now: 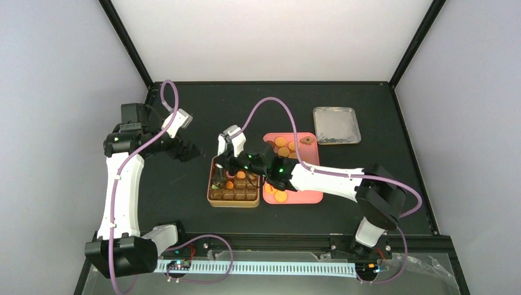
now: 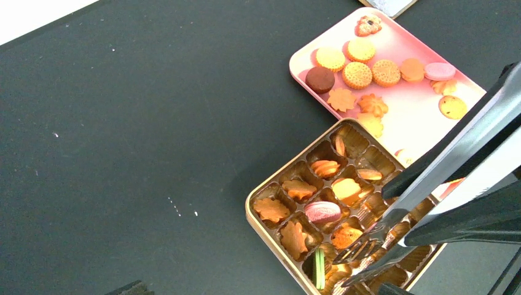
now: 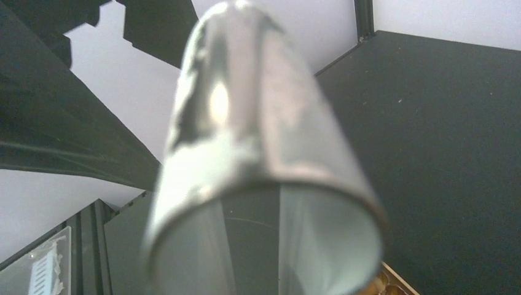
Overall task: Pack the cookies
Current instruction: Place the fake cookies in the empty pocket of the box.
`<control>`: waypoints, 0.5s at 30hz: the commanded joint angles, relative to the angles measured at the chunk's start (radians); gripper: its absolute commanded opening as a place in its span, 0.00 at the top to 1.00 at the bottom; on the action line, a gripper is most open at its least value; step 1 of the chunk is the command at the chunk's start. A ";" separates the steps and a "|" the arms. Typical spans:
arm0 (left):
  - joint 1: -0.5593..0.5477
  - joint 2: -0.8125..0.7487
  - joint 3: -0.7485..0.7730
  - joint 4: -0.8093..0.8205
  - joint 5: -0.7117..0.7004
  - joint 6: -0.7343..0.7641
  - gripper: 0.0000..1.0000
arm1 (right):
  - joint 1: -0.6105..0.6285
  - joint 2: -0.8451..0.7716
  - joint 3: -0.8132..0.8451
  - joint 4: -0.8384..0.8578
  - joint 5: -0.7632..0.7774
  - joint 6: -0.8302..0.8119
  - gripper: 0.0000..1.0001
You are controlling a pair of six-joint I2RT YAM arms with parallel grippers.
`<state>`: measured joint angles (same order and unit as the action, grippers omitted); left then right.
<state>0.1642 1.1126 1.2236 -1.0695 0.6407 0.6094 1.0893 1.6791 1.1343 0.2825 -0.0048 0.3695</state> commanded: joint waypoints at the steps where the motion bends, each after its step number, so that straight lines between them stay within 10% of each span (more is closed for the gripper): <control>1: 0.011 -0.005 0.032 -0.027 0.027 0.016 0.02 | 0.009 -0.001 0.024 0.026 0.009 -0.006 0.75; 15: 0.016 -0.003 0.043 -0.029 0.025 0.017 0.02 | -0.169 -0.282 -0.129 -0.081 0.156 -0.102 0.74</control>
<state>0.1703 1.1126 1.2236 -1.0698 0.6407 0.6102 1.0122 1.5021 1.0714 0.2043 0.0811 0.2974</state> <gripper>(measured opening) 0.980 0.258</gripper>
